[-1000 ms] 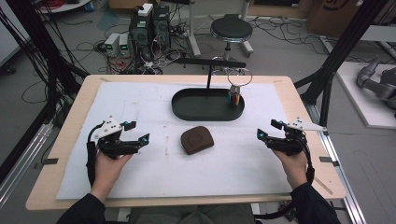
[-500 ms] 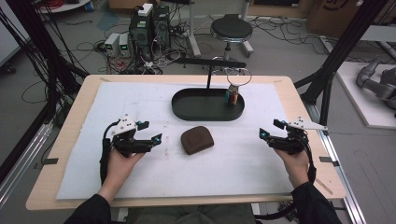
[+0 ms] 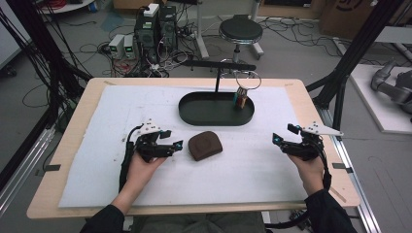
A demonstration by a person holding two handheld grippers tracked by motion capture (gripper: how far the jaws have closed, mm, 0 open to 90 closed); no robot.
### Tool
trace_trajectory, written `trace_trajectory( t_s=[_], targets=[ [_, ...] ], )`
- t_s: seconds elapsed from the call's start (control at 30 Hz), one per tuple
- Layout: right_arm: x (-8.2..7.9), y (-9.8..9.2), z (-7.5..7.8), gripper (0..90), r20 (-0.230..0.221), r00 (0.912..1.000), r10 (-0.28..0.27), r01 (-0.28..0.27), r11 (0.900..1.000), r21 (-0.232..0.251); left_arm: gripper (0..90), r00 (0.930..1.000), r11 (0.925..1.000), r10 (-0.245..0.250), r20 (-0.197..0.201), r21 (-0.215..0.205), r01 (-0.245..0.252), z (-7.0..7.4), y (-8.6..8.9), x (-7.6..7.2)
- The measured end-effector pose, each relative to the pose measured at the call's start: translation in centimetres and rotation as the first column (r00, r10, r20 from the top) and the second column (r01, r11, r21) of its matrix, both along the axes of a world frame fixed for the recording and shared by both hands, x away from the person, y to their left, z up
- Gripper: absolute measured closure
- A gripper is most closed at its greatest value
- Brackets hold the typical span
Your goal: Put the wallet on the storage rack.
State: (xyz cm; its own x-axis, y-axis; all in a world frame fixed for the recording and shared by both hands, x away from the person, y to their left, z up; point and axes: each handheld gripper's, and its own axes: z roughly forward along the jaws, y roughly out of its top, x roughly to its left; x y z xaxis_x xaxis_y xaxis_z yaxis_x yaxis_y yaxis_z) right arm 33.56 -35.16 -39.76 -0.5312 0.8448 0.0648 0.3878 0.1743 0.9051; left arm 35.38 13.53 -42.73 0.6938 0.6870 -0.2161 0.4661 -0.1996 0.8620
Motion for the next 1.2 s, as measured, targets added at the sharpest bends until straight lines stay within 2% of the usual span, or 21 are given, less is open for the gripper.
trace_trajectory(
  t_s=[0.03,0.2,0.3,0.4,0.6,0.7,0.73,0.77,0.83,0.9,0.93,1.07,1.13,1.2],
  targets=[
    [0.0,0.0,0.0,21.6,0.002,1.0,0.0,0.0,1.0,-0.003,34.8,0.9998,1.0,0.0,-0.018,-0.004,0.0,-0.1,-0.2,0.2],
    [0.0,0.0,-0.1,21.6,0.004,1.0,-0.002,0.002,1.0,-0.012,37.6,0.9985,0.9998,0.0,-0.055,0.018,0.001,-0.5,-1.2,0.8],
    [0.0,0.1,-0.1,21.6,0.004,1.0,0.0,0.0,1.0,-0.016,39.7,0.9952,1.0,0.009,-0.097,0.001,-0.009,-0.7,-1.7,1.4],
    [0.0,0.2,-0.1,21.7,0.006,1.0,0.005,-0.005,1.0,-0.027,42.5,0.9913,0.9999,0.012,-0.131,0.004,-0.012,-1.0,-2.4,1.9],
    [0.0,0.3,-0.1,21.7,0.009,0.9999,0.006,-0.006,0.999,-0.032,48.4,0.9775,0.9999,0.009,-0.211,-0.008,-0.011,-1.7,-3.5,2.7],
    [-0.1,0.3,-0.1,21.7,0.008,1.0,0.003,-0.003,1.0,-0.031,55.5,0.9678,0.9989,-0.005,-0.251,-0.047,-0.007,-1.8,-3.3,2.8],
    [-0.1,0.2,-0.1,21.7,0.01,0.9999,0.004,-0.003,1.0,-0.031,59.1,0.9674,0.9987,-0.016,-0.253,-0.051,0.003,-1.7,-3.4,2.8],
    [-0.1,0.2,-0.1,21.7,0.008,1.0,0.002,-0.001,1.0,-0.03,63.9,0.9693,0.999,-0.018,-0.245,-0.044,0.008,-1.7,-3.5,2.7],
    [-0.1,0.2,-0.2,21.7,0.009,1.0,0.002,-0.002,1.0,-0.031,64.5,0.9737,0.9996,-0.018,-0.227,-0.025,0.013,-1.5,-3.6,2.6],
    [-0.1,0.1,-0.2,21.8,0.009,1.0,0.002,-0.001,1.0,-0.03,66.4,0.9749,0.9995,-0.018,-0.222,-0.029,0.012,-1.5,-3.5,2.5],
    [-0.1,0.2,-0.2,21.8,0.009,1.0,0.001,-0.001,1.0,-0.03,70.6,0.9774,0.9995,-0.021,-0.21,-0.028,0.016,-1.4,-3.4,2.5],
    [-0.1,0.2,-0.2,21.9,0.013,0.9999,0.005,-0.005,0.999,-0.035,78.9,0.9912,0.9986,-0.053,-0.121,-0.014,0.052,-0.8,-3.6,1.9],
    [-0.1,0.3,-0.2,21.9,0.012,0.9999,0.006,-0.005,0.999,-0.038,81.2,0.9948,0.9976,-0.069,-0.075,-0.006,0.069,-0.4,-3.9,1.6],
    [-0.1,0.3,-0.2,21.9,0.011,0.9999,0.005,-0.005,0.999,-0.037,82.8,0.9951,0.9959,-0.09,-0.04,-0.011,0.09,-0.1,-4.1,1.2]
  ],
)
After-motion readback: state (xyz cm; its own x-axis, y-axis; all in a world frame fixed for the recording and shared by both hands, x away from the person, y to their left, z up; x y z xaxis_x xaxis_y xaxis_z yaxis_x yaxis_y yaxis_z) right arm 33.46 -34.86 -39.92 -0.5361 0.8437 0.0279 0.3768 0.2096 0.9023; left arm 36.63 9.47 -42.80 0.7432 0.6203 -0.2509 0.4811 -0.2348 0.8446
